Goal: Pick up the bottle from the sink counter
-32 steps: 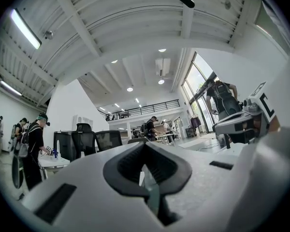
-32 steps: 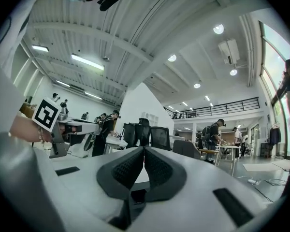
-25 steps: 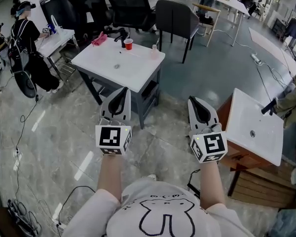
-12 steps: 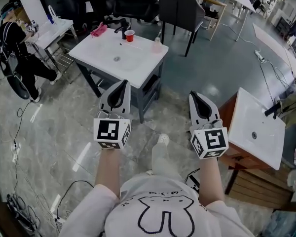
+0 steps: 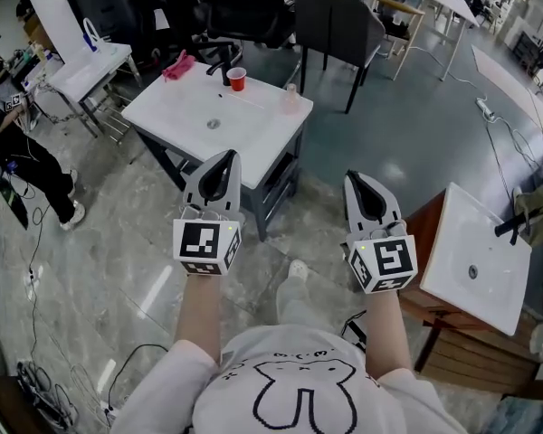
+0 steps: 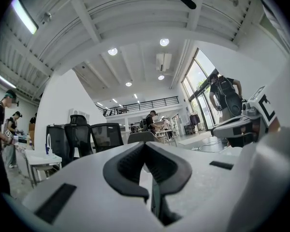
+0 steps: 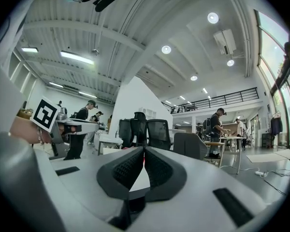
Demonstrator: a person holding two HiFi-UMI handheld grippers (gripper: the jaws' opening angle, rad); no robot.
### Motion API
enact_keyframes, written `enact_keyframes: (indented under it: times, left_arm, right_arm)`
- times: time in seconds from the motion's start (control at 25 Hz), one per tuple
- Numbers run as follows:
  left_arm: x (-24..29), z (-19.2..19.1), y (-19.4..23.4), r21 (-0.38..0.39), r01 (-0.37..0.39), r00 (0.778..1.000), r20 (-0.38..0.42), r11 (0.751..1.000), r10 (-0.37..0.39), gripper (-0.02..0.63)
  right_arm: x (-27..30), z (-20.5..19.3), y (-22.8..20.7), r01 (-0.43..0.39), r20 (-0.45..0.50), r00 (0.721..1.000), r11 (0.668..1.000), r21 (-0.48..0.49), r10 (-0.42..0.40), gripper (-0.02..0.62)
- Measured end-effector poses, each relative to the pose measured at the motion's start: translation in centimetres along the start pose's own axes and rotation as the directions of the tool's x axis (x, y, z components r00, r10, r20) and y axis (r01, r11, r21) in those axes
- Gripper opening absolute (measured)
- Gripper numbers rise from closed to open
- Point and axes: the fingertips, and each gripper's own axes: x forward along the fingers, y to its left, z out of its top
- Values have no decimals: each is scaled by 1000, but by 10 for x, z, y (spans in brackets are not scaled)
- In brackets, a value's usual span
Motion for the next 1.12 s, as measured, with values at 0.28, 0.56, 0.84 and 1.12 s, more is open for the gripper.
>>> enact_keyframes:
  times: [0.28, 0.56, 0.84, 1.12]
  left_arm:
    - [84, -15, 16, -1, -9, 1000, -15, 1000, 9, 9]
    - [174, -25, 33, 3, -19, 998, -52, 1000, 19, 9]
    - [245, -46, 41, 10, -26, 994, -106, 1000, 27, 13]
    - [280, -65, 40, -15, 6, 990, -139, 1000, -8, 208]
  right_arm:
    - [71, -12, -54, -16, -8, 1000, 1000, 7, 16, 31]
    - [146, -20, -115, -35, -28, 999, 999, 34, 36, 31]
    - [202, -31, -166, -48, -29, 998, 997, 61, 50, 31]
    - [232, -44, -189, -70, -40, 997, 994, 82, 73, 31]
